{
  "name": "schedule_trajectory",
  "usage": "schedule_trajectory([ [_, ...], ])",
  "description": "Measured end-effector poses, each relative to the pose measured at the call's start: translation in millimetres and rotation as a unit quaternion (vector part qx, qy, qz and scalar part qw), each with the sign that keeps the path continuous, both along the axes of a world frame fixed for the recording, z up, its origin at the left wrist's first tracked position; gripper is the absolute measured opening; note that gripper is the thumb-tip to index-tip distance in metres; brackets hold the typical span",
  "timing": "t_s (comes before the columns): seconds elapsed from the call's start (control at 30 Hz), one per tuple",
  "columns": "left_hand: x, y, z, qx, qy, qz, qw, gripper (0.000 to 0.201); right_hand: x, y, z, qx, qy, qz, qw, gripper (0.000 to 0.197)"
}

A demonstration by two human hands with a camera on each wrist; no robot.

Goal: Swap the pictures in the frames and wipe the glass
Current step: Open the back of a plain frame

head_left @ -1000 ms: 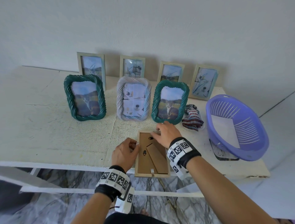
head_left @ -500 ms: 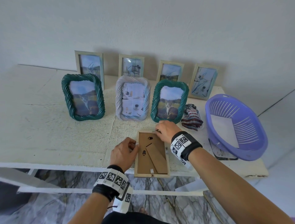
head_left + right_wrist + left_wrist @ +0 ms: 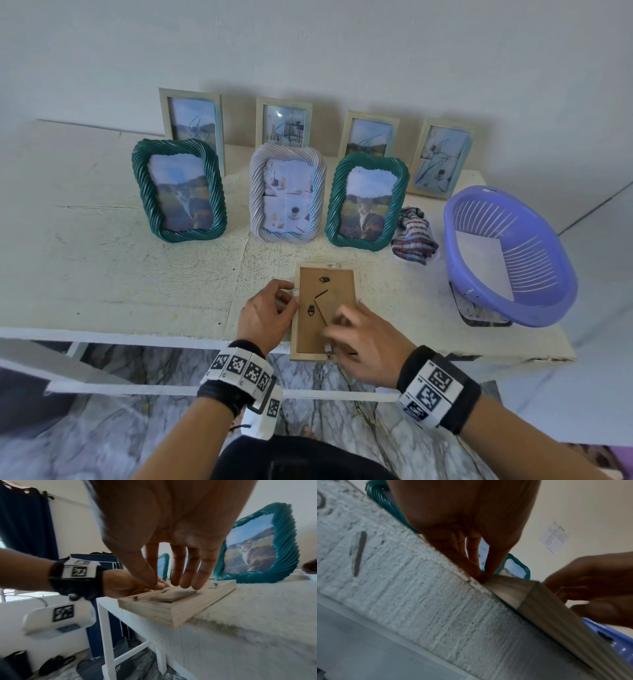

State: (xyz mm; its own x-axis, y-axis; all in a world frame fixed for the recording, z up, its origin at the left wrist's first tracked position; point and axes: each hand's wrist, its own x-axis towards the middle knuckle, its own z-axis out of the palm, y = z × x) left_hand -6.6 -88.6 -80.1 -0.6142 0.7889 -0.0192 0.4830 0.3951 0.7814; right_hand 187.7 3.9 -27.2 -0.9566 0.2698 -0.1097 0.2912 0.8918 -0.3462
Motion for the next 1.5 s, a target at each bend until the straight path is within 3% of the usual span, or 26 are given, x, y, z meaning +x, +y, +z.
schedule_trajectory([
  [0.17, 1, 0, -1, -0.004, 0.013, 0.0, 1.0, 0.02, 4, -8, -5, 0.032, -0.032, 0.018, 0.999, 0.029],
  [0.4, 2, 3, 0, -0.011, 0.022, 0.003, 1.0, 0.02, 7, -16, -18, 0.065, 0.032, -0.025, 0.997, 0.013],
  [0.63, 1, 2, 1, -0.007, 0.006, 0.005, 1.0, 0.02, 9, -32, -25, 0.078, 0.042, -0.073, 0.993, 0.013],
  [0.8, 1, -1, 2, 0.009, -0.002, 0.003, 1.0, 0.021, 1, -15, -13, 0.026, 0.029, -0.132, 0.99, 0.035],
  [1.0, -1, -3, 1, 0.019, -0.015, -0.004, 1.0, 0.022, -29, -10, -3, 0.113, -0.066, -0.2, 0.971, 0.045],
  [1.27, -1, -2, -2, 0.023, -0.008, -0.001, 1.0, 0.021, -48, -17, 2, 0.071, -0.002, -0.283, 0.956, 0.03],
  [1.5, -2, -2, -3, 0.021, -0.018, 0.002, 1.0, 0.02, -25, -6, 13, 0.06, 0.037, -0.294, 0.953, 0.026],
])
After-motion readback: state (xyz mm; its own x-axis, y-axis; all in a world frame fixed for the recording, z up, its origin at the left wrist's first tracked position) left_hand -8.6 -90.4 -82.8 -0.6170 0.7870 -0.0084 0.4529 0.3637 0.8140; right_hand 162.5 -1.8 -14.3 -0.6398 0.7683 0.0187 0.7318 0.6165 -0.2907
